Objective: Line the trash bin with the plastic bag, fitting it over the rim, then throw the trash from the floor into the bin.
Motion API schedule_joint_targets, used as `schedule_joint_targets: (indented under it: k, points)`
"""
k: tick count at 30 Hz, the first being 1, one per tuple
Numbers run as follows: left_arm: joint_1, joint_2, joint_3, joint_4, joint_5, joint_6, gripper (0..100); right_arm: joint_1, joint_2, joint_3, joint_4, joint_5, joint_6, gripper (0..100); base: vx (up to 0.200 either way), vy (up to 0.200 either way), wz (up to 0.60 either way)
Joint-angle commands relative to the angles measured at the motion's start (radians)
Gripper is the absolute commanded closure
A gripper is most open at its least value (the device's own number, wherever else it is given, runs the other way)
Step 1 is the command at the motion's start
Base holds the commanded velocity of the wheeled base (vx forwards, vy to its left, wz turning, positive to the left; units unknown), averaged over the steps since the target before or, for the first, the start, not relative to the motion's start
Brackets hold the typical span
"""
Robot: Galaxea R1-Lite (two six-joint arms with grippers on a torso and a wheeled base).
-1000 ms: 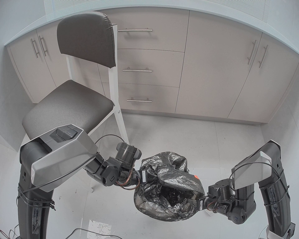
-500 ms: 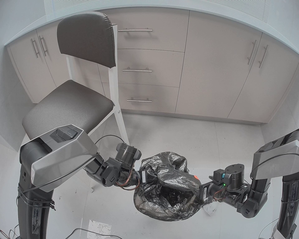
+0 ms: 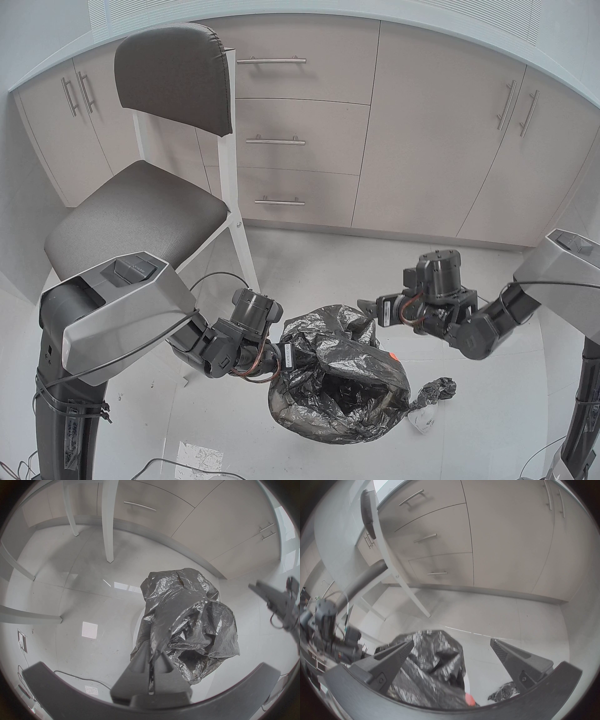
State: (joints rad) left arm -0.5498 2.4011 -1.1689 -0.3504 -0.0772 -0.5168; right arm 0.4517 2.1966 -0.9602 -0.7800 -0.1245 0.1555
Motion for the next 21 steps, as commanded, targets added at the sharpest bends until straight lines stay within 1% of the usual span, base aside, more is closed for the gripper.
schedule_joint_targets:
  k: [1,7,14,21]
  points:
    - [-0.001,0.0,0.022,-0.03,0.001,0.001,100,-0.015,0.14,-0.491,0.355,-0.007,0.001,0,0.0,0.0,0.0]
    - [-0.001,0.0,0.022,-0.035,0.001,0.0,100,0.002,0.198,-0.618,0.444,-0.006,0.004,0,0.0,0.0,0.0]
    - [-0.001,0.0,0.034,-0.056,0.001,0.0,100,0.018,0.285,-0.681,0.45,-0.007,0.033,0,0.0,0.0,0.0]
    - [-0.001,0.0,0.034,-0.056,0.002,0.0,100,0.027,0.327,-0.698,0.444,-0.006,0.035,0,0.0,0.0,0.0]
